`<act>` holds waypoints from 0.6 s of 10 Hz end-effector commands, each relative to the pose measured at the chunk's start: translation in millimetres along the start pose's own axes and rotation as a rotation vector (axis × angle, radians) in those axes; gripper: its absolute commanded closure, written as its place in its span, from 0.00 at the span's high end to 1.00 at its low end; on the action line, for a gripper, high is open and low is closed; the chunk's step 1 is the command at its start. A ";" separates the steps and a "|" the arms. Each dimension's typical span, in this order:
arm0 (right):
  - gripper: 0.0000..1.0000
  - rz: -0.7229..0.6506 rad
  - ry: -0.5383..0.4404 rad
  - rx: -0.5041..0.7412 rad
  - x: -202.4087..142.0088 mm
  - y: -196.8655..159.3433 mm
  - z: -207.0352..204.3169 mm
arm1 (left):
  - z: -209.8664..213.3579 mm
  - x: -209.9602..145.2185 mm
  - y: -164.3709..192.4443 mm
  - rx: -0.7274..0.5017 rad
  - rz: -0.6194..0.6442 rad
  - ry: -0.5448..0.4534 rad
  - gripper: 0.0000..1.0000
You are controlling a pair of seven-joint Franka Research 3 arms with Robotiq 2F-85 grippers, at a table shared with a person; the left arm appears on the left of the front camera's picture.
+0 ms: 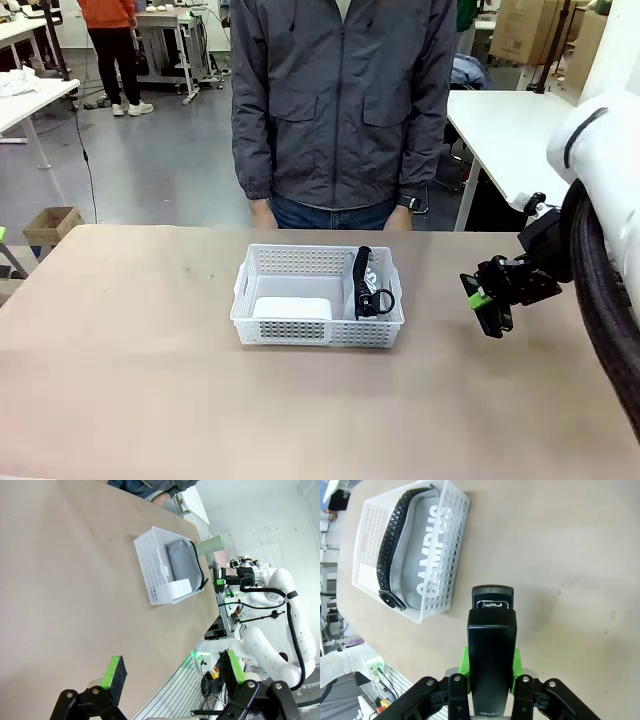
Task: Efficiently arrange items inside the basket to fit them all.
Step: Pick up the Stapler and place it inside the Organizing basket.
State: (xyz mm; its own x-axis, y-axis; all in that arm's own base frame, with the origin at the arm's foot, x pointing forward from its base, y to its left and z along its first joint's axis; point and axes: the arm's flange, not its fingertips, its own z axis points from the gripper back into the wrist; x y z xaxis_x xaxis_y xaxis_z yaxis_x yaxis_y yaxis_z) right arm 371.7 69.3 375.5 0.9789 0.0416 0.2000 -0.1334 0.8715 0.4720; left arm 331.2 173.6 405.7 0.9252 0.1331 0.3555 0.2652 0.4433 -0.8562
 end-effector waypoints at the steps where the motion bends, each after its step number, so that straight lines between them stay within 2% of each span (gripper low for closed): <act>1: 0.36 0.047 0.005 -0.077 4.6 20.4 0.8 | 2.0 -2.3 -4.0 -0.007 0.008 0.005 1.00; 2: 0.36 0.079 -0.005 -0.126 14.0 43.8 0.9 | 2.0 -2.3 -4.0 -0.007 0.008 0.005 1.00; 5: 0.36 0.297 0.063 -0.186 51.3 128.4 -12.2 | 2.0 -2.3 -4.0 -0.007 0.008 0.005 1.00; 6: 0.36 0.340 0.058 -0.210 60.7 152.8 -17.9 | 2.0 -2.3 -4.0 -0.007 0.008 0.005 1.00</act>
State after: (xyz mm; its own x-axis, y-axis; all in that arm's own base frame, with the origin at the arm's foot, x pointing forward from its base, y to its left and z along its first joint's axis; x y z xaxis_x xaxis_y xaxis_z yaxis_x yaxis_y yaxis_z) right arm 398.9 203.6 432.5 0.8974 0.3495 0.2692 -0.4088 0.8881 0.2099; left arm 330.9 173.9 405.9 0.9250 0.1337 0.3558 0.2652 0.4434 -0.8562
